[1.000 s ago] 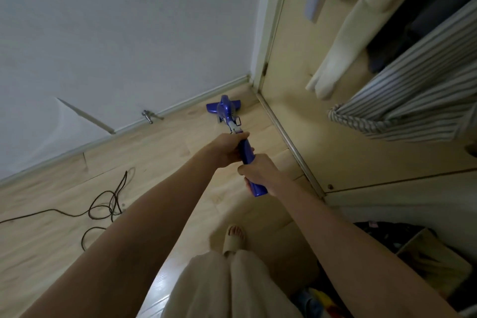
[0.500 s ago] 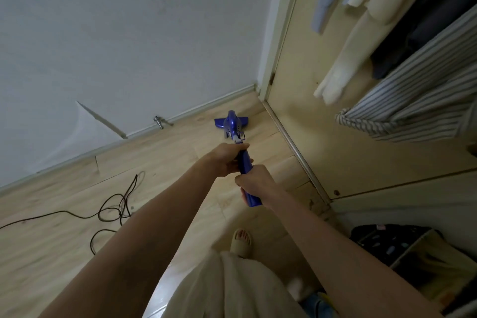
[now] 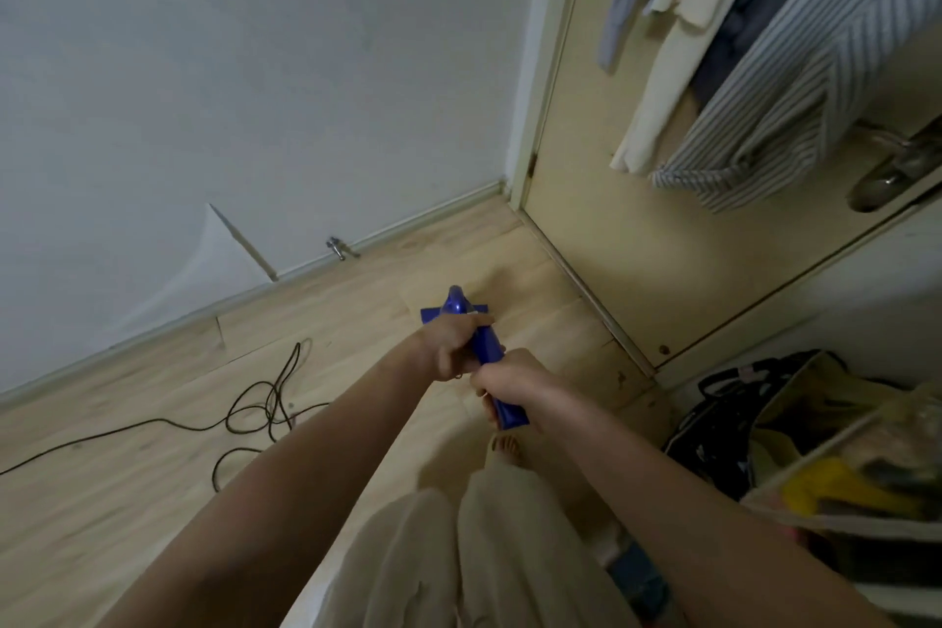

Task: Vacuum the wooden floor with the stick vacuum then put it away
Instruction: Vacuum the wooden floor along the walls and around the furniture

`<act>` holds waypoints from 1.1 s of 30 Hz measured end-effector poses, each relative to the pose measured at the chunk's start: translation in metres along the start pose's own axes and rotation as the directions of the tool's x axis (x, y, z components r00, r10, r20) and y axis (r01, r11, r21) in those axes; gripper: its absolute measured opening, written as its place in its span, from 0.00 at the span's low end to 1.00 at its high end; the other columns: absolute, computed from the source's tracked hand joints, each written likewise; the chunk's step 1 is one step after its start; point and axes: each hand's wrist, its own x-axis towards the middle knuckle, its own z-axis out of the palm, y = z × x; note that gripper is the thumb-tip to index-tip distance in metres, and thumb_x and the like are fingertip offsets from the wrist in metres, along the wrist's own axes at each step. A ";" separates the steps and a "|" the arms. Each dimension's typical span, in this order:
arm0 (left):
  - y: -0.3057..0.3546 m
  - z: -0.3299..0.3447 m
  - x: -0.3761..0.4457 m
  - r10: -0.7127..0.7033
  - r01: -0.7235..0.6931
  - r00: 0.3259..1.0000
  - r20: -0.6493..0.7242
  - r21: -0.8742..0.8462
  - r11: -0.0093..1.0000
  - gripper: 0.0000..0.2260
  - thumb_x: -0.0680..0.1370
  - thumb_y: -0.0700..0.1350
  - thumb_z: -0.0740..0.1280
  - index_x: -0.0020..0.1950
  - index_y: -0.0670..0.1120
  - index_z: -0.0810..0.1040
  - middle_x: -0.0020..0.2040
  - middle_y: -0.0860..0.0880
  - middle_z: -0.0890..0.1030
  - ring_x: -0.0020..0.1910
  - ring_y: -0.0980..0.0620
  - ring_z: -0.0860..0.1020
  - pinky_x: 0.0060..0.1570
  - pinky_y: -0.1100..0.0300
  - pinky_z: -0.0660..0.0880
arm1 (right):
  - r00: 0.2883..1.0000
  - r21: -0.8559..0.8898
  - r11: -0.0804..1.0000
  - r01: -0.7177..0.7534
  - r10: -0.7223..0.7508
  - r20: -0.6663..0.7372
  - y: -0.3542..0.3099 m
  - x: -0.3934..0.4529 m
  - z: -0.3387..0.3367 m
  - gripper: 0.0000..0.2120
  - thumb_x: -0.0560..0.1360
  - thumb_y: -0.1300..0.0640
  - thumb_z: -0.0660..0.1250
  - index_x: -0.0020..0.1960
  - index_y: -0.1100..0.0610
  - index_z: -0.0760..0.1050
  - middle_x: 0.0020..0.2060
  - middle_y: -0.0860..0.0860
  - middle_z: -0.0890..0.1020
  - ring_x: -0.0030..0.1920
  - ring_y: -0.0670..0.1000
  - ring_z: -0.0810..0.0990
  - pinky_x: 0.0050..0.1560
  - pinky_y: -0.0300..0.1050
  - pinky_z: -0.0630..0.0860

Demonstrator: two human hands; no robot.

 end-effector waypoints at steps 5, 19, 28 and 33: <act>-0.026 -0.015 -0.038 -0.055 0.053 0.998 0.025 0.082 0.995 0.11 0.81 0.47 0.62 0.57 0.40 0.69 0.44 0.42 0.75 0.38 0.48 0.76 0.24 0.60 0.77 | 0.999 -0.060 0.997 -0.044 0.042 -0.020 0.008 -0.044 0.021 0.11 0.73 0.62 0.65 0.54 0.63 0.77 0.34 0.54 0.80 0.32 0.50 0.78 0.42 0.45 0.79; -0.068 -0.036 -0.055 -0.006 0.004 0.999 0.048 0.032 0.999 0.17 0.79 0.46 0.66 0.64 0.38 0.69 0.48 0.42 0.78 0.41 0.49 0.79 0.36 0.59 0.79 | 0.997 0.057 0.998 -0.004 0.008 -0.076 0.053 -0.043 0.068 0.14 0.72 0.58 0.67 0.57 0.59 0.74 0.42 0.56 0.80 0.42 0.54 0.79 0.53 0.53 0.80; -0.022 -0.037 -0.011 0.062 -0.062 0.998 0.007 -0.040 0.997 0.20 0.79 0.44 0.66 0.67 0.36 0.67 0.48 0.40 0.77 0.42 0.48 0.79 0.35 0.58 0.77 | 0.999 0.058 0.998 -0.025 0.028 -0.045 0.014 0.011 0.044 0.09 0.75 0.63 0.66 0.55 0.60 0.71 0.35 0.54 0.77 0.31 0.49 0.77 0.27 0.40 0.74; 0.025 -0.032 0.028 0.055 -0.056 0.998 -0.040 -0.027 0.998 0.15 0.80 0.45 0.66 0.61 0.37 0.69 0.48 0.41 0.77 0.43 0.48 0.79 0.40 0.57 0.76 | 1.000 0.014 1.000 0.004 -0.004 -0.003 -0.020 0.060 0.017 0.08 0.76 0.63 0.66 0.53 0.59 0.68 0.35 0.54 0.76 0.31 0.50 0.77 0.29 0.42 0.76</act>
